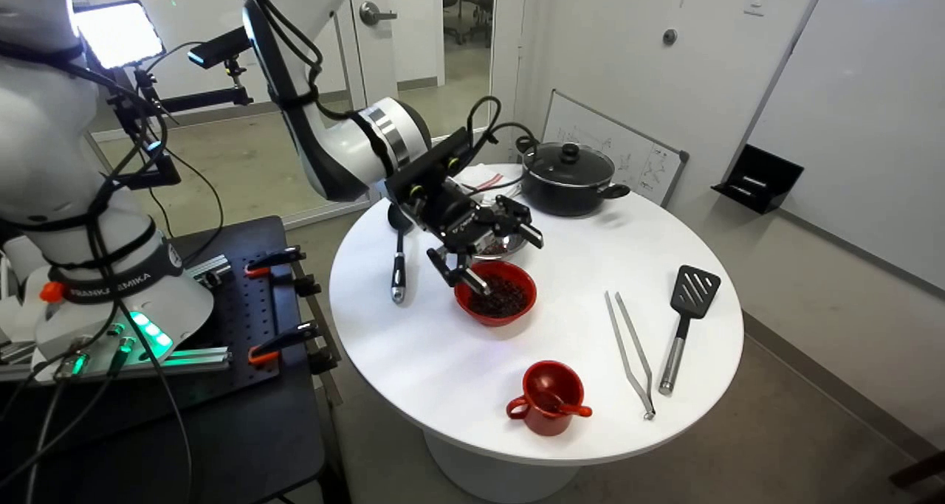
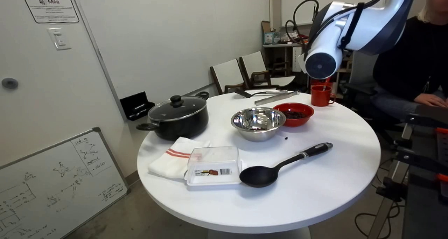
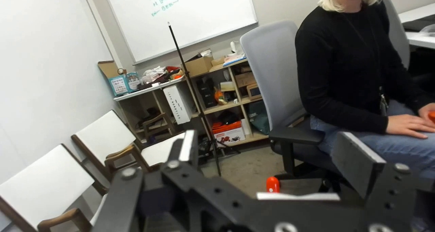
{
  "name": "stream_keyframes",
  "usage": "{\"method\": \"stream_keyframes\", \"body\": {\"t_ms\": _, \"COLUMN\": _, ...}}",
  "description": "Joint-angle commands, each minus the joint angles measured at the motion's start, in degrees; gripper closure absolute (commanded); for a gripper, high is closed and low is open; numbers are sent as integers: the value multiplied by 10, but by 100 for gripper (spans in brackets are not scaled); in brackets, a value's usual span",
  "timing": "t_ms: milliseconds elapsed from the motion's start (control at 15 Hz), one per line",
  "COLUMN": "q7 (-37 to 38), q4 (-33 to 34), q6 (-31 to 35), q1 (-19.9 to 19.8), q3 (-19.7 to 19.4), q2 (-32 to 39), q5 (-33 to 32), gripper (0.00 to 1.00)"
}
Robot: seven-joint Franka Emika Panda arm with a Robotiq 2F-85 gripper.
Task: Use the spoon in the red cup to transfer beans from the red bowl to the silver bowl then put it back in the red cup
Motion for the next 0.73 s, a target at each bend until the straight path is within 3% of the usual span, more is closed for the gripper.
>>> {"method": "stream_keyframes", "body": {"t_ms": 0, "q7": 28, "q4": -81, "q6": 96, "q1": -13, "q3": -2, "q2": -131, "q5": -51, "gripper": 0}}
{"method": "stream_keyframes", "body": {"t_ms": 400, "q7": 69, "q4": -79, "q6": 328, "q1": -45, "q3": -50, "q2": -217, "q5": -143, "gripper": 0}}
{"method": "stream_keyframes", "body": {"t_ms": 467, "q7": 48, "q4": -68, "q6": 269, "q1": -30, "q3": -44, "q2": -186, "q5": -112, "gripper": 0}}
{"method": "stream_keyframes", "body": {"t_ms": 667, "q7": 47, "q4": -68, "q6": 280, "q1": -32, "q3": -49, "q2": -192, "q5": -114, "gripper": 0}}
